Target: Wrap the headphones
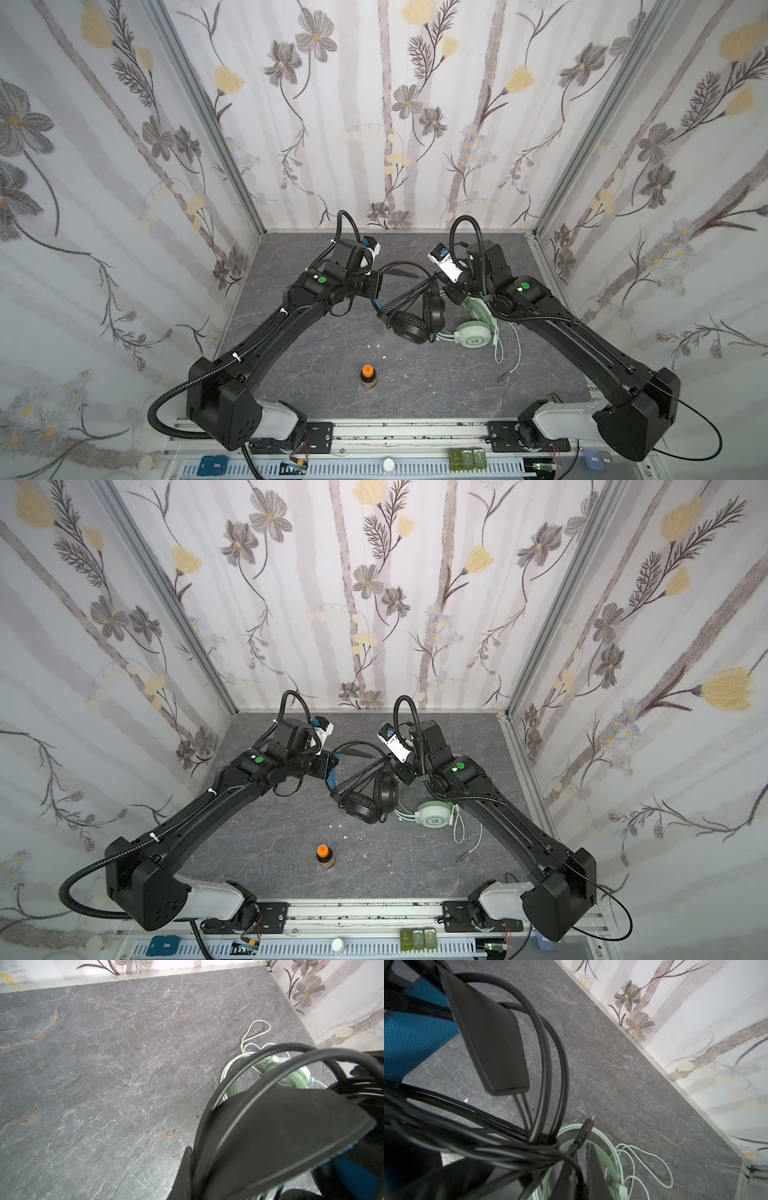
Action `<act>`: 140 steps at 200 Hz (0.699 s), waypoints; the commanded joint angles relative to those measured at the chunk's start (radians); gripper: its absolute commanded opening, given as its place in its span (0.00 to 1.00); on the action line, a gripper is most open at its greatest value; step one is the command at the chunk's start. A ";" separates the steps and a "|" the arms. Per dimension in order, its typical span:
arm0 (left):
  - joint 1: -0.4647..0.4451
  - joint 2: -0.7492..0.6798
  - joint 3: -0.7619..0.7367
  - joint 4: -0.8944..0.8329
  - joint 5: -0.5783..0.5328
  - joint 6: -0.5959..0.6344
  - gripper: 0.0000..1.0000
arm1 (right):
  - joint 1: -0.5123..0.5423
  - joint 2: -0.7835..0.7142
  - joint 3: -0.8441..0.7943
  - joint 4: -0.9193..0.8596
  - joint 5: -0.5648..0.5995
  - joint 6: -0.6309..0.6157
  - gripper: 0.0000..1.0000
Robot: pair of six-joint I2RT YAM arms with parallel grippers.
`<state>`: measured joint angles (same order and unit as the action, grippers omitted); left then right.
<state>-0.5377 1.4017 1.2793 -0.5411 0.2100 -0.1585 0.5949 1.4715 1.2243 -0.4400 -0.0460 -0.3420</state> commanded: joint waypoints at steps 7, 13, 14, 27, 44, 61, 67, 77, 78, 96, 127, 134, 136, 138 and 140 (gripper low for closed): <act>0.002 0.004 0.023 0.015 0.057 0.006 0.00 | -0.001 -0.013 -0.038 0.129 -0.032 0.014 0.02; 0.002 0.007 0.025 0.012 0.056 0.007 0.00 | -0.003 -0.013 -0.046 0.139 -0.034 0.015 0.03; 0.002 0.007 0.026 0.012 0.055 0.007 0.00 | -0.004 -0.013 -0.046 0.140 -0.034 0.015 0.03; 0.004 0.011 0.031 0.003 0.049 0.012 0.00 | -0.004 -0.012 -0.055 0.152 -0.038 0.018 0.04; 0.005 0.013 0.034 -0.007 0.031 0.013 0.00 | -0.005 -0.015 -0.068 0.170 -0.037 0.024 0.07; 0.013 0.011 0.030 -0.010 0.019 0.013 0.00 | -0.008 -0.020 -0.087 0.189 -0.040 0.032 0.11; 0.015 0.010 0.028 -0.011 0.013 0.012 0.00 | -0.009 -0.020 -0.092 0.195 -0.043 0.034 0.13; 0.015 0.010 0.029 -0.014 0.000 0.016 0.00 | -0.010 -0.023 -0.101 0.201 -0.044 0.038 0.15; 0.015 0.010 0.029 -0.014 -0.001 0.016 0.00 | -0.011 -0.023 -0.103 0.202 -0.044 0.039 0.15; 0.016 0.016 0.036 -0.030 -0.015 0.029 0.00 | -0.015 -0.032 -0.122 0.221 -0.046 0.045 0.20; 0.019 0.022 0.045 -0.049 -0.023 0.046 0.00 | -0.026 -0.036 -0.141 0.243 -0.049 0.059 0.22; 0.019 0.023 0.045 -0.052 -0.024 0.046 0.00 | -0.029 -0.036 -0.146 0.247 -0.049 0.057 0.23; 0.020 0.026 0.045 -0.052 -0.024 0.046 0.00 | -0.030 -0.036 -0.147 0.249 -0.049 0.060 0.23; 0.021 0.025 0.046 -0.053 -0.025 0.046 0.00 | -0.030 -0.036 -0.148 0.250 -0.049 0.063 0.23; 0.021 0.025 0.046 -0.053 -0.026 0.047 0.00 | -0.031 -0.036 -0.149 0.250 -0.050 0.062 0.23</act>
<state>-0.5209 1.4239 1.3109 -0.6044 0.1780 -0.1242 0.5697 1.4399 1.0859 -0.2581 -0.0872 -0.2958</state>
